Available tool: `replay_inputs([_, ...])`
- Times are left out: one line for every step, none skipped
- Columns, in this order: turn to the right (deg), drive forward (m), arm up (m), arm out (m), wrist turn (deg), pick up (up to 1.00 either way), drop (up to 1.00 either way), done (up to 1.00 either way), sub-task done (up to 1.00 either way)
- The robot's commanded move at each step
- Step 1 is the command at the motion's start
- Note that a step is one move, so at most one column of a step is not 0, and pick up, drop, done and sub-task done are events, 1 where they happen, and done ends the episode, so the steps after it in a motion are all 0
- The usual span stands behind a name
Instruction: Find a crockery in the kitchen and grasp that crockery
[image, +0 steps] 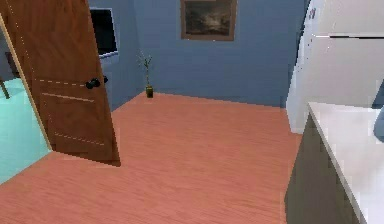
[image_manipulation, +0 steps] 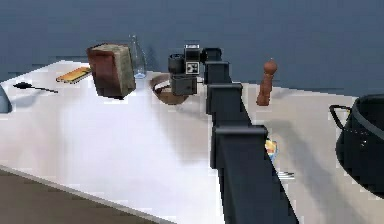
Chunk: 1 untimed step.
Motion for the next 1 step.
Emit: replay_inputs([0.0,0.00,0.00,0.00,0.0,0.00,0.00,1.00,0.00])
